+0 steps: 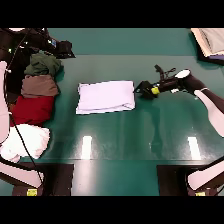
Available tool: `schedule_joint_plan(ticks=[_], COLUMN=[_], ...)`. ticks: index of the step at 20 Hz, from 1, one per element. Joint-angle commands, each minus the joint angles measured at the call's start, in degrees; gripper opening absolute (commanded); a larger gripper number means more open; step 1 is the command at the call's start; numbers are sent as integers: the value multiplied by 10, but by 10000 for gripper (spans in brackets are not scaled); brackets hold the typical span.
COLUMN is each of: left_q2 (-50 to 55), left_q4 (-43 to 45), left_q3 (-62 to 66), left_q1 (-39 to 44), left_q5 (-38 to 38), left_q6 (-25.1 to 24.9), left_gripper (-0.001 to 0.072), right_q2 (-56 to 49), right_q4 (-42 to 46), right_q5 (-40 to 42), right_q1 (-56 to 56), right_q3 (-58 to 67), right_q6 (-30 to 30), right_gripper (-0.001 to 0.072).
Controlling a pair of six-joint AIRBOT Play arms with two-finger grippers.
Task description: Fold the shirts.
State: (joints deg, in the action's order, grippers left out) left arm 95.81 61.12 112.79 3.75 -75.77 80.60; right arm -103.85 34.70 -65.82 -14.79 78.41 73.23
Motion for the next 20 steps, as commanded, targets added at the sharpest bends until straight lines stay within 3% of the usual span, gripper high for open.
schedule_joint_plan(ticks=[1, 3, 4, 6, 7, 8, 9, 15, 17, 20], left_q2=[0, 0, 0, 0, 0, 0, 0, 0, 0, 0], left_q4=[0, 0, 0, 0, 0, 0, 0, -25, -31, -31], left_q3=[0, 0, 0, 0, 0, 0, 0, 0, 0, 0], left_q1=[1, 1, 1, 1, 1, 1, 1, 1, 2, 12], left_q5=[-1, -2, -3, -7, -10, -12, -12, -36, -36, -37], left_q6=[-1, -1, -1, -1, -1, -1, 0, 0, 0, -1], left_gripper=[24, 24, 24, 24, 24, 24, 24, 24, 23, 24], right_q2=[-61, -89, -102, -116, -116, -116, -116, -33, 19, 94], right_q4=[-44, -61, -63, -62, -61, -61, -61, -32, 41, 187], right_q5=[-3, -4, -4, -7, -6, -9, -16, -23, -24, -44], right_q1=[-52, -80, -92, -108, -112, -112, -110, -28, 18, 102], right_q3=[67, 110, 130, 156, 162, 168, 175, 179, 179, 179], right_q6=[-3, -3, -3, -3, -4, -15, -22, -38, -31, 49], right_gripper=[698, 695, 630, 430, 299, 95, 17, 15, 15, 15])
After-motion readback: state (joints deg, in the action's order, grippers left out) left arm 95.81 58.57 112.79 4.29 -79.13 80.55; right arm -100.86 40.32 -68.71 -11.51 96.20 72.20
